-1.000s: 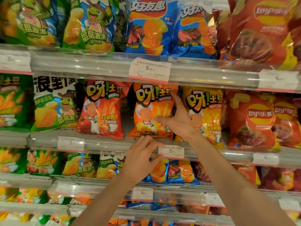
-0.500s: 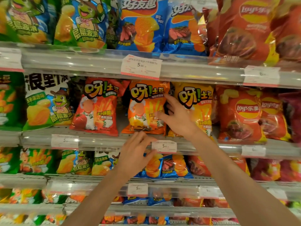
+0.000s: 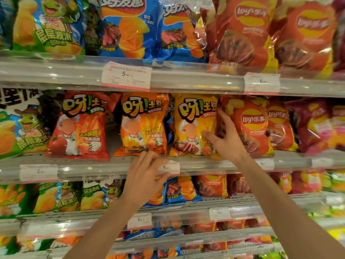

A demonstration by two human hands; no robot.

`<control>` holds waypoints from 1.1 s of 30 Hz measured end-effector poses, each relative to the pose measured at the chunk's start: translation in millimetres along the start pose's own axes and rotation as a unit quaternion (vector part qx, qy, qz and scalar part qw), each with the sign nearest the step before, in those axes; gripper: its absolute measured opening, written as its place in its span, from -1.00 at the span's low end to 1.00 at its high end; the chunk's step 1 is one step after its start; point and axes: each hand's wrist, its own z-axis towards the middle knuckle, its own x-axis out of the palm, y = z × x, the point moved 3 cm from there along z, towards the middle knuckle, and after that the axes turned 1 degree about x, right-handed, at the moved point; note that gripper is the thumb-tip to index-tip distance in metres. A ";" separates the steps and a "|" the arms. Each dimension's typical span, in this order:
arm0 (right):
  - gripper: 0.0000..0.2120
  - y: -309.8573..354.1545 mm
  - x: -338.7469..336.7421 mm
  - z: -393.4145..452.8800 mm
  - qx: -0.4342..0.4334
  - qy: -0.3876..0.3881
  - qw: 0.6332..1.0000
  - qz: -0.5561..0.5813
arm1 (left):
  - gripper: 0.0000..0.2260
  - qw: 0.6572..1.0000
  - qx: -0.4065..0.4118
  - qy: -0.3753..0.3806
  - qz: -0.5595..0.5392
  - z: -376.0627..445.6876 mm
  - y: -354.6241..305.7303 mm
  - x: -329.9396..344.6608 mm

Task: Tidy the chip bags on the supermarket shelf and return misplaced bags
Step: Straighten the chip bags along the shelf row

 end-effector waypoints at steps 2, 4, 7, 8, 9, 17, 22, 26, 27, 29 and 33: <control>-0.13 2.1 1.5 12.3 -0.001 0.023 0.999 0.037 | -0.63 1.000 -0.013 0.009 -0.017 1.5 1.7 -0.1; -0.12 8.3 1.5 23.8 0.001 0.031 0.997 0.067 | -0.62 1.000 -0.018 0.017 -0.020 1.8 3.0 0.0; -0.10 14.0 2.9 28.7 0.002 0.039 0.996 0.081 | -0.63 0.999 -0.019 0.016 -0.023 1.4 2.8 -0.6; -0.09 14.8 2.4 27.9 -0.005 0.033 0.996 0.080 | -0.63 0.999 -0.020 0.015 -0.024 1.3 2.5 -0.9; -0.08 16.0 1.3 26.9 -0.013 0.022 0.996 0.080 | -0.63 0.999 -0.020 0.014 -0.023 1.4 2.2 -1.0; -0.02 18.9 -1.7 28.9 -0.036 -0.006 0.995 0.089 | -0.69 0.999 -0.019 0.018 -0.029 1.0 3.8 -0.1; -0.02 7.0 5.8 28.4 -0.015 0.004 0.994 0.105 | -0.66 0.999 -0.019 0.017 -0.030 1.6 2.8 -1.2; -0.03 0.2 6.5 27.7 -0.003 0.014 0.994 0.113 | -0.66 0.999 -0.024 0.017 -0.024 1.9 2.4 -1.5; -0.04 -0.4 7.2 27.9 -0.001 0.019 0.994 0.109 | -0.65 0.999 -0.026 0.019 -0.022 1.7 2.4 -1.4; -0.04 0.0 8.9 28.7 0.004 0.027 0.995 0.097 | -0.65 0.999 -0.027 0.020 -0.024 1.6 2.6 -1.2; -0.06 3.2 11.0 27.4 0.007 0.039 0.997 0.073 | -0.65 0.999 -0.032 0.029 -0.033 1.9 2.8 -1.8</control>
